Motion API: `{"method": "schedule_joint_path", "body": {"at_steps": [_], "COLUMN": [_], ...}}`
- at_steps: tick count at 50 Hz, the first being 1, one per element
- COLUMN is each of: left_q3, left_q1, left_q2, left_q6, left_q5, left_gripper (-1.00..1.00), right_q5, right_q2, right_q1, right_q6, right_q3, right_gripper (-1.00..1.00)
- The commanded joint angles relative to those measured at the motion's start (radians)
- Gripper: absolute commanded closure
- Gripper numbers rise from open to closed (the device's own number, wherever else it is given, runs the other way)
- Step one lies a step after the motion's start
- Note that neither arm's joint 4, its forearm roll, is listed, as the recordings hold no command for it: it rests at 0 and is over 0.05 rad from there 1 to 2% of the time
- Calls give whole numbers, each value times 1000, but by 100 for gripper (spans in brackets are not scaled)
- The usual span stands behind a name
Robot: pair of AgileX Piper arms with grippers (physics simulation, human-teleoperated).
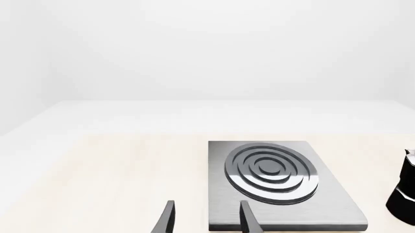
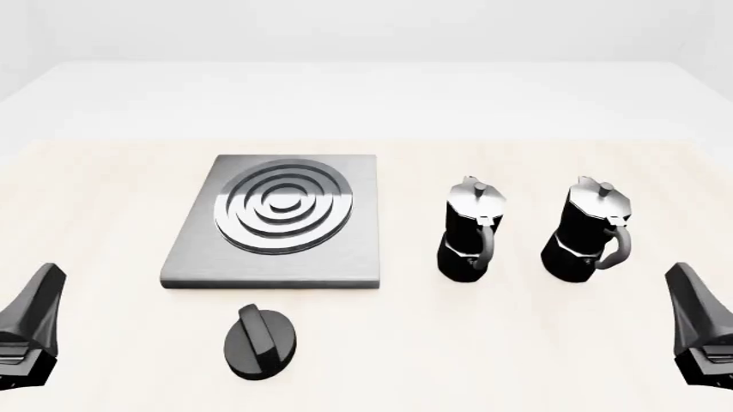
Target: Turn off the stove.
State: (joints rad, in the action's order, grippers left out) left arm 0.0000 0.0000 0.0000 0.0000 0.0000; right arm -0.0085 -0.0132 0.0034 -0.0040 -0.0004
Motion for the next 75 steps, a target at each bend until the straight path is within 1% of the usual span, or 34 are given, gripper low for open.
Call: {"method": "schedule_joint_path", "body": {"at_steps": [1, 9, 16, 23, 26, 29, 31, 35, 36, 37, 38, 39, 47, 48, 49, 50, 51, 52, 54, 59, 61, 62, 64, 67, 69, 71, 73, 74, 75], "left_q3": [0, 0, 0, 0, 0, 0, 0, 0, 0, 0, 0, 0, 0, 0, 0, 0, 0, 0, 0, 0, 0, 0, 0, 0, 0, 0, 0, 0, 0], "left_q1": [0, 0, 0, 0, 0, 0, 0, 0, 0, 0, 0, 0, 0, 0, 0, 0, 0, 0, 0, 0, 0, 0, 0, 0, 0, 0, 0, 0, 0], "left_q2": [0, 0, 0, 0, 0, 0, 0, 0, 0, 0, 0, 0, 0, 0, 0, 0, 0, 0, 0, 0, 0, 0, 0, 0, 0, 0, 0, 0, 0], "left_q6": [0, 0, 0, 0, 0, 0, 0, 0, 0, 0, 0, 0, 0, 0, 0, 0, 0, 0, 0, 0, 0, 0, 0, 0, 0, 0, 0, 0, 0], "left_q5": [0, 0, 0, 0, 0, 0, 0, 0, 0, 0, 0, 0, 0, 0, 0, 0, 0, 0, 0, 0, 0, 0, 0, 0, 0, 0, 0, 0, 0], "left_gripper": [-100, -100, -100, -100, -100, -100, -100, -100, -100, -100, -100, -100, -100, -100, -100, -100, -100, -100, -100, -100, -100, -100, -100, -100, -100, -100, -100, -100, -100], "right_q5": [-44, -102, -107, -144, -146, -128, -97, -78, -72, -73, -74, -74, -38, -34, -35, -30, -32, -32, -43, -69, -73, -75, -83, -68, -51, -33, -27, -18, 3], "right_q2": [-58, -118, -123, -153, -155, -147, -137, -157, -156, -170, -170, -193, -219, -237, -238, -261, -279, -279, -319, -415, -426, -444, -479, -503, -519, -548, -556, -570, -688], "right_q1": [10, 13, 14, 14, 19, 35, 52, 89, 92, 115, 115, 137, 182, 202, 203, 245, 264, 264, 302, 393, 405, 422, 450, 481, 503, 538, 545, 561, 637], "right_q6": [-12, -14, -17, -22, -24, -39, -39, -50, -50, -46, -46, -57, -69, -92, -92, -99, -97, -97, -114, -118, -122, -108, -124, -113, -86, -101, -99, -86, -78], "right_q3": [0, 0, 0, -1, -4, -20, -43, -75, -80, -87, -87, -94, -126, -133, -133, -147, -155, -155, -165, -185, -188, -194, -201, -224, -247, -271, -279, -292, -349], "right_gripper": [-100, -100, -100, -100, -100, -100, -100, -100, -100, -100, -100, -100, -100, -100, -100, -100, -100, -100, -100, -100, -100, -100, -100, -100, -100, -100, -100, -100, -100]}}
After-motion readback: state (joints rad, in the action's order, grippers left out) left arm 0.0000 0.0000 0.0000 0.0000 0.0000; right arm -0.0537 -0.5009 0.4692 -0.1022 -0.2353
